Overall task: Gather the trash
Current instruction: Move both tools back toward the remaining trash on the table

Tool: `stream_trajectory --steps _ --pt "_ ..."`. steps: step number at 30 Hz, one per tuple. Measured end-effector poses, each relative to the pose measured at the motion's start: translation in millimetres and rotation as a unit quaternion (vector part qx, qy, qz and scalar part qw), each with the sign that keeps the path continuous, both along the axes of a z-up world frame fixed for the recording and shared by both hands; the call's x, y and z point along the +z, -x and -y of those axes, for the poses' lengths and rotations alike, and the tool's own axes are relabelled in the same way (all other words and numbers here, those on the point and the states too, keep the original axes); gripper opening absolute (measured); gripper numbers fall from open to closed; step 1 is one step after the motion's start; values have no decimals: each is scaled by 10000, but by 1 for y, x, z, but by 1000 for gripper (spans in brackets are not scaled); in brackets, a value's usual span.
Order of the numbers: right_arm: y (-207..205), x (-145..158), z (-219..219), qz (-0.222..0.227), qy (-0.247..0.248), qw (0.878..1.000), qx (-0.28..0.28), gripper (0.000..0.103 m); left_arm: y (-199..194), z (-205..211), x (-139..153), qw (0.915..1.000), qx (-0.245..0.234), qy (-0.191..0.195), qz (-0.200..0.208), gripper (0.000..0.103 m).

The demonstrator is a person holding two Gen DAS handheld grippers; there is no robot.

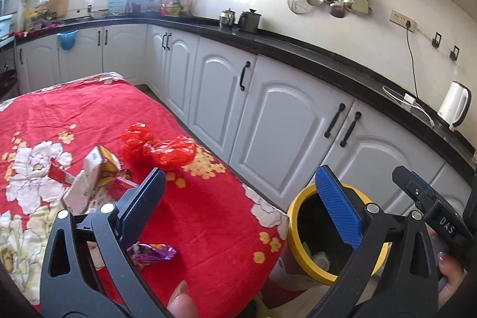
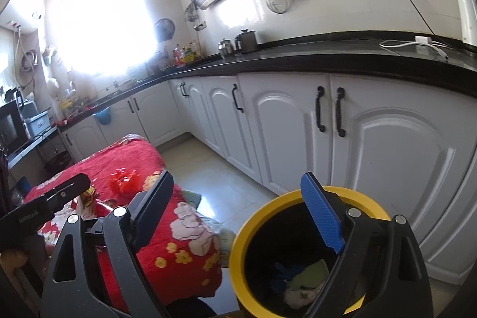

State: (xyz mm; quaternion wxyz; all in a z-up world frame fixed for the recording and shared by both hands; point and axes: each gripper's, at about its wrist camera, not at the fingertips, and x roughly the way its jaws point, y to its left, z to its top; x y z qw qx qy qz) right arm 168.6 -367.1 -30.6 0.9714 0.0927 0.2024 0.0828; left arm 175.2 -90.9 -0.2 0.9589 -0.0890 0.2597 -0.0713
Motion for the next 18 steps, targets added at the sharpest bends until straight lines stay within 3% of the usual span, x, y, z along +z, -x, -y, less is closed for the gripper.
stream_trajectory --steps 18 --pt "4 8 -59 -27 235 9979 605 88 10 -50 5 9989 429 158 79 92"
